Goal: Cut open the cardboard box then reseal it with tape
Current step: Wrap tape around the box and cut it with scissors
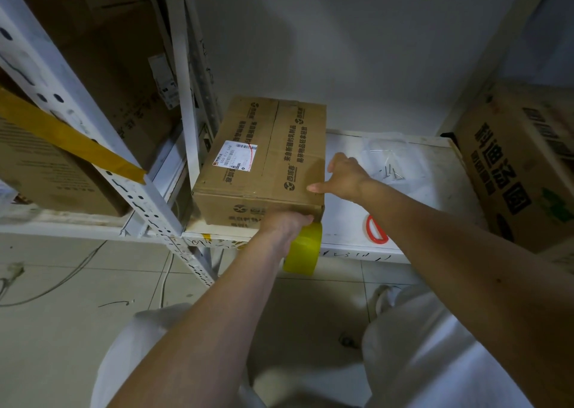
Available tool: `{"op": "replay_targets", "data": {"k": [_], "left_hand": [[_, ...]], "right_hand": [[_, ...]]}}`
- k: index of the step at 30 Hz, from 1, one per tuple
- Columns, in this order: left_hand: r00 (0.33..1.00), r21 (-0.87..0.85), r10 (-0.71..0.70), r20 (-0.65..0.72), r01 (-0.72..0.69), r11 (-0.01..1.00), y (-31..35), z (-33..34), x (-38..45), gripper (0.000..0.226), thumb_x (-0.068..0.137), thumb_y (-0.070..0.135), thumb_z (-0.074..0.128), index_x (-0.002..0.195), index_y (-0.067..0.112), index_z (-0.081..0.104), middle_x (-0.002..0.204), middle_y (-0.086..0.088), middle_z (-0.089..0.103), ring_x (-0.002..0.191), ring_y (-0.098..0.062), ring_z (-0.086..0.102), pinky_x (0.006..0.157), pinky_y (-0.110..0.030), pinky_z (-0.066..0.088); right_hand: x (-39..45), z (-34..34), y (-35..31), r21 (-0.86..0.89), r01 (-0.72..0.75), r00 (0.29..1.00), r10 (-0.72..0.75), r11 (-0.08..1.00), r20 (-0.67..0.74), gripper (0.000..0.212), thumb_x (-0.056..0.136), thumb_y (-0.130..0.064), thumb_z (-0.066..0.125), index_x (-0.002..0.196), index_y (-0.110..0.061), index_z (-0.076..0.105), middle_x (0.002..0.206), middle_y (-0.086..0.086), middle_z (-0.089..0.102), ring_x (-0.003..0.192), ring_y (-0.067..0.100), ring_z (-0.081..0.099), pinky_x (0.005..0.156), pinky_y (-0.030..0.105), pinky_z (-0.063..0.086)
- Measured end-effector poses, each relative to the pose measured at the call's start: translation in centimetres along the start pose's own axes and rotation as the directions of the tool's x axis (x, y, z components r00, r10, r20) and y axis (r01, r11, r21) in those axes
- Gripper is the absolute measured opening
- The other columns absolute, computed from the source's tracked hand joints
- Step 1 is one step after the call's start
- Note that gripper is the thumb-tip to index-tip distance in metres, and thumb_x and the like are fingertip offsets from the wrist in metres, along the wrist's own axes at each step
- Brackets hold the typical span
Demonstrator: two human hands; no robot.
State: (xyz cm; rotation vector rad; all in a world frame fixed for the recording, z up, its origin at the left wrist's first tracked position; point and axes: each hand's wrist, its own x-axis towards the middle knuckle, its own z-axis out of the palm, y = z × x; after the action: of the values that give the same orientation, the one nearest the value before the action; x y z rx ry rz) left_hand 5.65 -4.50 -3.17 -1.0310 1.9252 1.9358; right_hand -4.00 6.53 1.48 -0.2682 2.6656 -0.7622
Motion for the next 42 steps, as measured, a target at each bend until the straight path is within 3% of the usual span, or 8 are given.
{"op": "replay_targets", "data": {"k": [6, 11, 16, 22, 30, 34, 38, 42], "left_hand": [[0.999, -0.006, -0.032, -0.001, 0.032, 0.999, 0.1, -0.4, -0.4, 0.044, 0.085, 0.01, 0.069, 0.125, 0.0, 0.056, 0.128, -0.02, 0.06, 0.119, -0.036, 0.058, 0.09, -0.038, 0.05], [1.0, -0.002, -0.005, -0.025, 0.005, 1.0, 0.0, 0.1, -0.4, 0.045, 0.079, 0.019, 0.076, 0.121, 0.013, 0.06, 0.122, -0.009, 0.065, 0.115, -0.03, 0.059, 0.102, -0.046, 0.046], [0.999, 0.013, -0.022, -0.029, 0.023, 1.0, 0.3, 0.1, -0.6, 0.048, 0.08, 0.021, 0.076, 0.123, 0.012, 0.059, 0.123, -0.009, 0.064, 0.116, -0.03, 0.059, 0.101, -0.046, 0.047], [1.0, -0.006, -0.021, -0.02, 0.021, 1.0, 0.2, 0.2, -0.8, 0.042, 0.083, 0.02, 0.073, 0.122, 0.012, 0.059, 0.122, -0.008, 0.064, 0.117, -0.028, 0.058, 0.103, -0.044, 0.046], [1.0, 0.007, 0.001, -0.019, -0.001, 1.0, -0.3, -0.9, -0.8, 0.022, 0.079, 0.01, 0.075, 0.099, 0.012, 0.067, 0.112, -0.012, 0.07, 0.107, -0.029, 0.064, 0.1, -0.045, 0.049], [1.0, 0.019, 0.008, 0.021, -0.008, 1.0, -0.1, -1.3, -1.9, 0.033, 0.083, 0.003, 0.071, 0.115, 0.006, 0.063, 0.12, -0.013, 0.066, 0.115, -0.03, 0.06, 0.103, -0.046, 0.046], [0.996, 0.054, 0.021, 0.088, -0.026, 0.998, -0.1, -1.5, -3.2, 0.034, 0.085, 0.003, 0.069, 0.116, 0.011, 0.058, 0.111, -0.005, 0.062, 0.115, -0.027, 0.058, 0.105, -0.045, 0.044], [0.997, 0.061, 0.005, 0.075, -0.01, 0.998, -0.3, -1.4, -3.1, 0.044, 0.083, 0.008, 0.072, 0.124, 0.007, 0.056, 0.124, -0.012, 0.063, 0.119, -0.029, 0.057, 0.105, -0.046, 0.044]], "right_hand": [[0.4, 1.7, -0.9, 0.369, -0.148, 0.987, 0.111, 0.918, 0.12, 0.084, 0.063, -0.04, 0.087, 0.124, -0.011, 0.039, 0.12, 0.003, 0.056, 0.108, 0.021, 0.056, 0.081, 0.034, 0.054], [-0.1, 0.7, 0.7, 0.507, -0.138, 0.98, 0.044, 0.851, 0.194, 0.027, 0.083, -0.016, 0.074, 0.095, -0.009, 0.051, 0.104, 0.007, 0.062, 0.093, 0.017, 0.061, 0.07, 0.024, 0.053], [-0.7, 0.3, 1.4, 0.508, -0.111, 0.983, 0.019, 0.854, 0.183, 0.044, 0.084, -0.009, 0.071, 0.12, -0.006, 0.046, 0.116, 0.015, 0.056, 0.095, 0.019, 0.062, 0.074, 0.024, 0.054], [-2.5, 0.3, -0.1, 0.401, -0.03, 0.978, -0.057, 0.916, 0.202, 0.03, 0.081, -0.014, 0.075, 0.085, -0.022, 0.047, 0.088, -0.006, 0.054, 0.094, 0.017, 0.058, 0.086, 0.031, 0.053], [-2.7, 1.9, -0.5, -0.282, 0.242, 0.968, -0.251, 0.928, 0.007, 0.108, 0.061, -0.059, 0.08, 0.146, -0.021, 0.025, 0.145, 0.003, 0.032, 0.131, 0.026, 0.034, 0.102, 0.043, 0.037], [-2.6, 1.4, -0.5, -0.299, 0.389, 0.921, -0.361, 0.872, 0.144, 0.075, 0.087, -0.06, 0.052, 0.149, -0.023, 0.029, 0.156, 0.004, 0.022, 0.144, 0.026, 0.017, 0.112, 0.041, 0.024], [-2.4, 0.4, -1.2, -0.309, 0.443, 0.893, -0.382, 0.842, 0.238, 0.045, 0.102, -0.044, 0.03, 0.128, -0.015, 0.051, 0.115, 0.006, 0.046, 0.122, 0.027, 0.045, 0.09, 0.031, 0.035], [-2.9, -0.2, -1.8, -0.431, 0.461, 0.88, -0.335, 0.776, 0.338, 0.057, 0.101, -0.045, 0.03, 0.149, -0.015, 0.029, 0.152, 0.013, 0.027, 0.141, 0.028, 0.025, 0.112, 0.038, 0.027]]}}
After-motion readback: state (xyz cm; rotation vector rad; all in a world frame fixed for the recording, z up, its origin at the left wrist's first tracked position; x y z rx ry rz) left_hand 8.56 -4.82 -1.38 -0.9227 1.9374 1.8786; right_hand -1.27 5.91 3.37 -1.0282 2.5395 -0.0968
